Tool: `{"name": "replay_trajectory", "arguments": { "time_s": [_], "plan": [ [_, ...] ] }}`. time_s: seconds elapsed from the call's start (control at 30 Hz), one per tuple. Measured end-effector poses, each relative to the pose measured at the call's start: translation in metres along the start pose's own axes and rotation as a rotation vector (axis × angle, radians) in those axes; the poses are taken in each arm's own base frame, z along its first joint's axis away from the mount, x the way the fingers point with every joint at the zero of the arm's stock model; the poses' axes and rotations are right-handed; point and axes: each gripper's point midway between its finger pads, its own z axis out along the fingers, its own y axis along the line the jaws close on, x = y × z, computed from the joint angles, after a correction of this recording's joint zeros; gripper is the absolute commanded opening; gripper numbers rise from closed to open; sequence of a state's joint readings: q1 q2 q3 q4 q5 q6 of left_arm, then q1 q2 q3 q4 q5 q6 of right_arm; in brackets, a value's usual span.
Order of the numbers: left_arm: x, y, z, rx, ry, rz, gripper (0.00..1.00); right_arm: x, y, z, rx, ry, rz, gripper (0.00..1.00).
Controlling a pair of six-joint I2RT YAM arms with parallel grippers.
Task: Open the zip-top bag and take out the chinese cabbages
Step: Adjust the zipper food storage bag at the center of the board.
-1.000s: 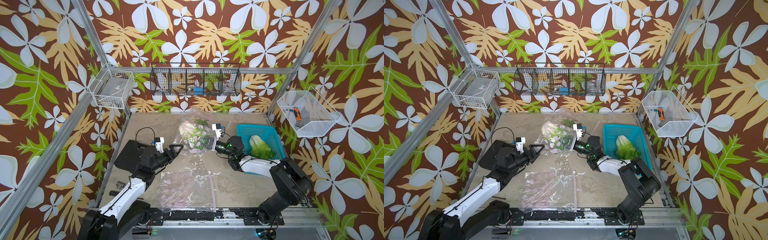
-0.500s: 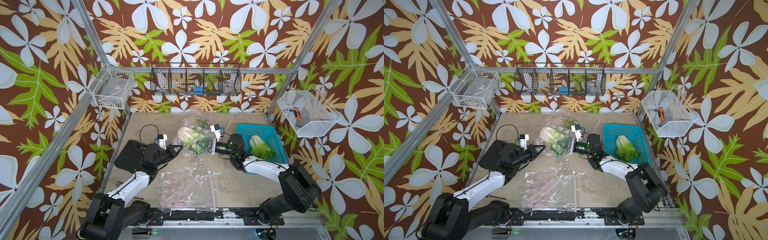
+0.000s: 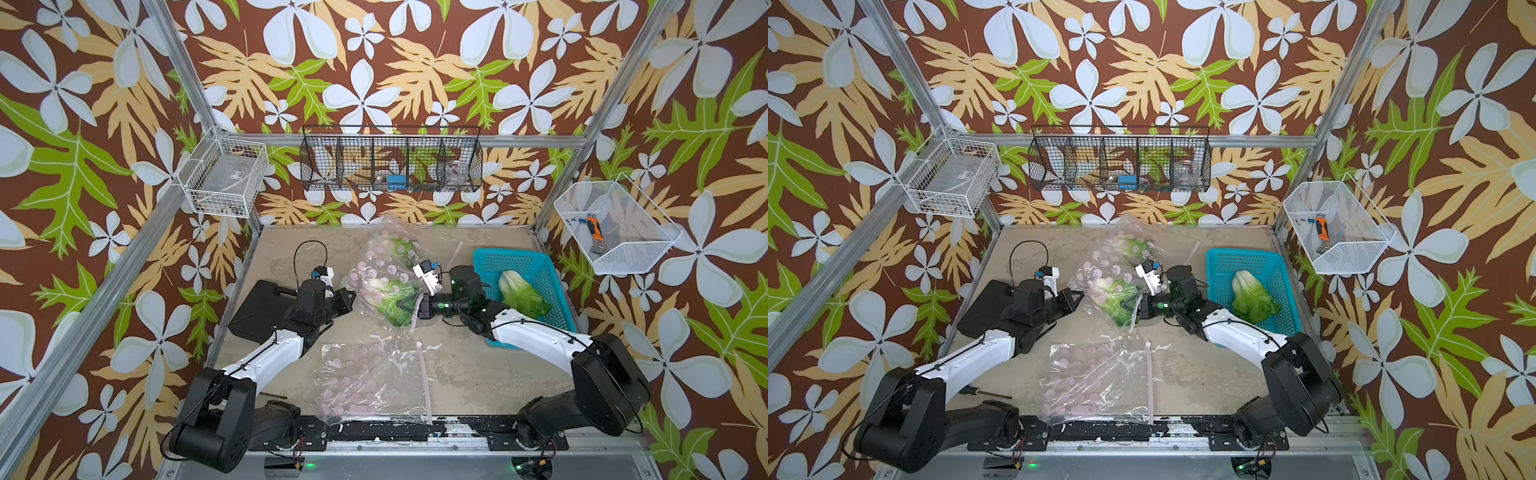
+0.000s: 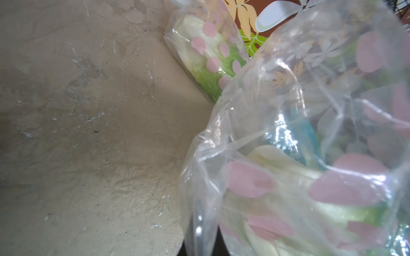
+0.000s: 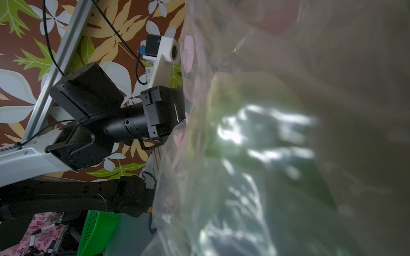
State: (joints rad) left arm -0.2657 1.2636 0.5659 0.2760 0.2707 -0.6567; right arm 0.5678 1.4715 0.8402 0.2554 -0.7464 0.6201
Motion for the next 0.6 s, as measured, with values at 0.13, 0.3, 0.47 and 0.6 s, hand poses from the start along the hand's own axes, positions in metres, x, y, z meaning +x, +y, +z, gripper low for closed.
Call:
{"name": "replay_trajectory", "arguments": {
  "time_s": [0.13, 0.3, 0.47, 0.6],
  "plan": [
    [-0.002, 0.008, -0.001, -0.041, -0.018, 0.007, 0.0, 0.004, -0.007, -0.001, 0.043, 0.022, -0.022, 0.0],
    [-0.007, 0.018, -0.007, -0.09, -0.056, 0.018, 0.0, 0.009, -0.014, -0.003, 0.087, 0.037, -0.045, 0.0],
    [-0.014, 0.035, -0.015, -0.182, -0.099, 0.016, 0.0, 0.015, -0.017, -0.009, 0.117, 0.047, -0.066, 0.0],
    [-0.022, 0.049, -0.025, -0.245, -0.143, -0.004, 0.0, 0.022, -0.021, -0.013, 0.127, 0.054, -0.068, 0.0]
  ]
}}
